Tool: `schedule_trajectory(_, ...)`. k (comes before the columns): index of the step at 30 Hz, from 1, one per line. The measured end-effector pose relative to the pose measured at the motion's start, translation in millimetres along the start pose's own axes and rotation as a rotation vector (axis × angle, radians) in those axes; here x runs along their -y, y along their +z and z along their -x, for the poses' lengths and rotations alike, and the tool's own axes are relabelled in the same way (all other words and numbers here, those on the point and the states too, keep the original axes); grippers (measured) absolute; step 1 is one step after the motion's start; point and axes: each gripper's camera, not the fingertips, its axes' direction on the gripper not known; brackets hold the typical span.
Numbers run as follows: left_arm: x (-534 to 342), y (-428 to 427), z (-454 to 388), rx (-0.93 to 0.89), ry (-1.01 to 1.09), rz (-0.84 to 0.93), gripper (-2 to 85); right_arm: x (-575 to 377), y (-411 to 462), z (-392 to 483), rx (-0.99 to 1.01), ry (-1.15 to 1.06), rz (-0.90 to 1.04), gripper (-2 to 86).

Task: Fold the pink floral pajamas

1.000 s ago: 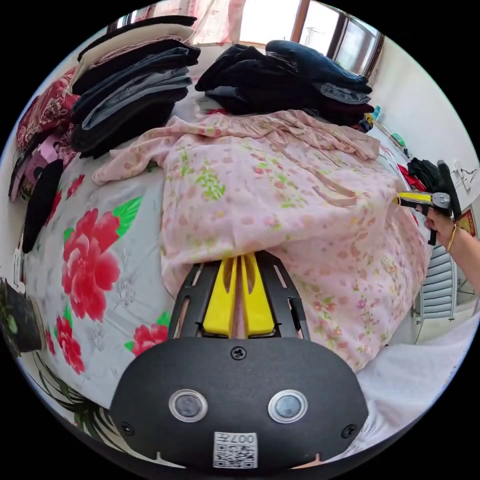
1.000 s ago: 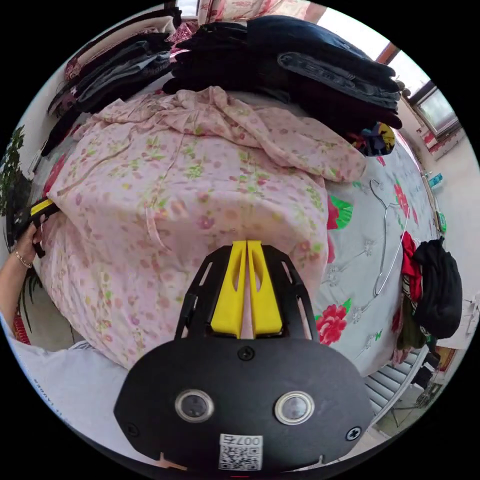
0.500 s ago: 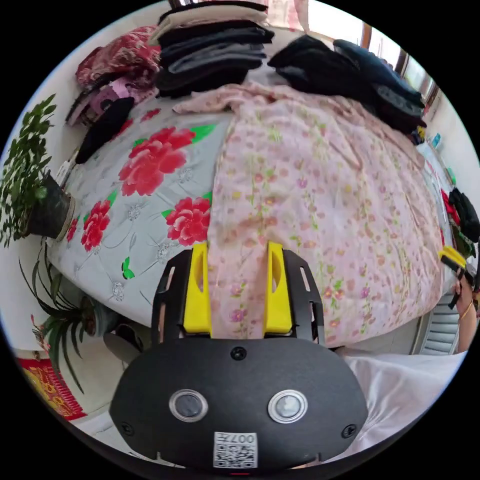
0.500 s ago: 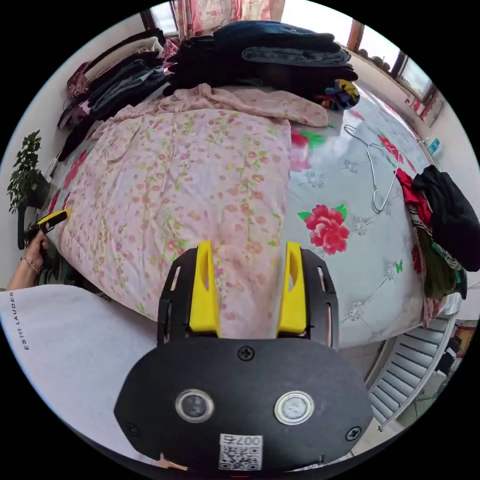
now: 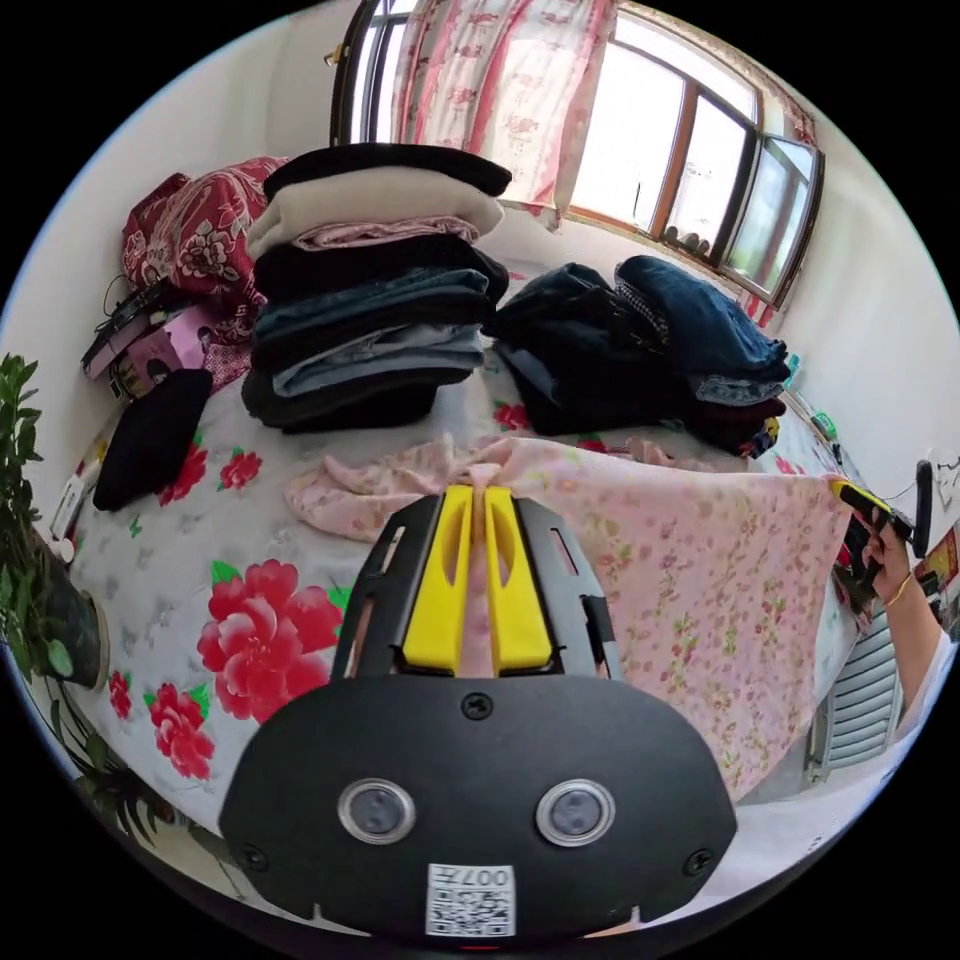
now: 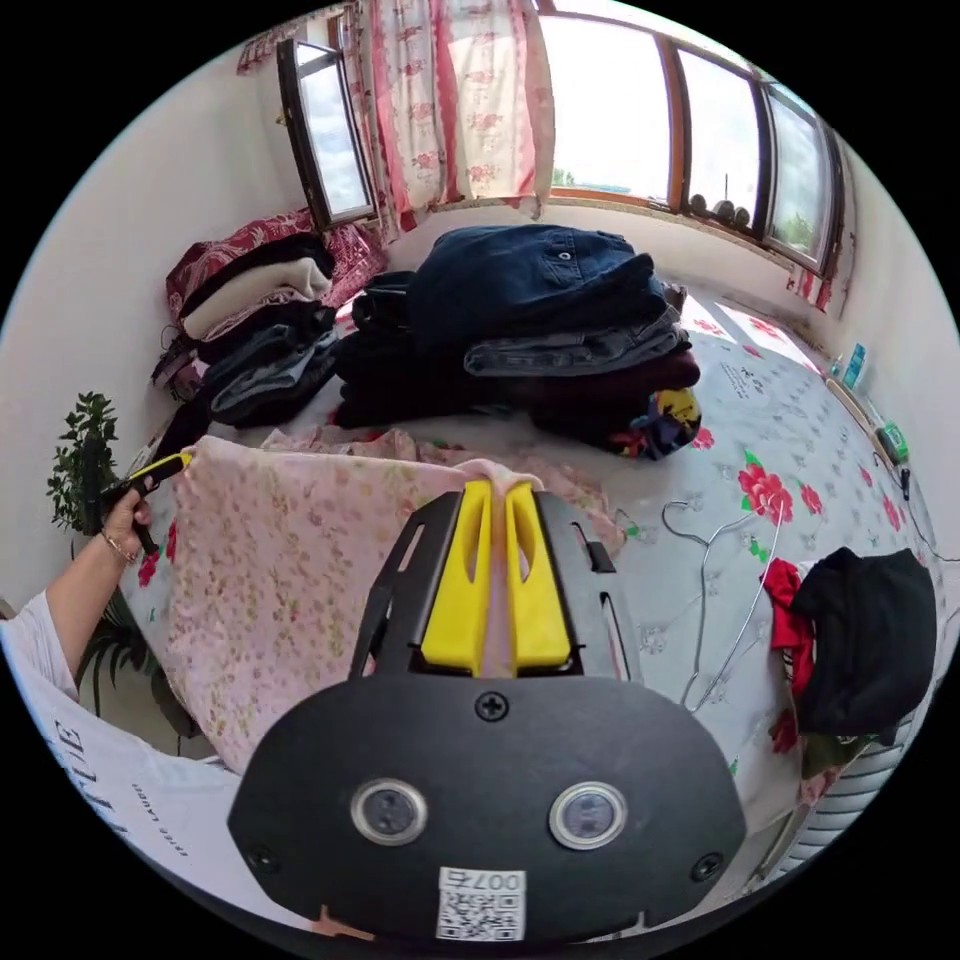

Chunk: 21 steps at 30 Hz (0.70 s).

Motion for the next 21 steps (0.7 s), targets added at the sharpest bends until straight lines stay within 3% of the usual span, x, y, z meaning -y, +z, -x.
schedule_trajectory(5, 10, 10, 26, 0.023, -0.119, 0.11, 12.2, 5, 7, -15, -0.056, 0.026, 0.064, 2.8)
schedule_trajectory(10, -95, -28, 55, 0.066, -0.121, 0.185, 12.7, -108, 0, -52, -0.017, 0.063, 0.179, 4.8)
schedule_trajectory(15, -217, -86, 69, 0.09, -0.215, 0.42, 13.6, -222, -16, -107, -0.09, 0.232, 0.386, 7.0)
schedule_trajectory(21, -232, -104, 56, 0.187, -0.161, 0.484, 12.5, -242, -1, -125, -0.043, 0.272, 0.458, 6.7)
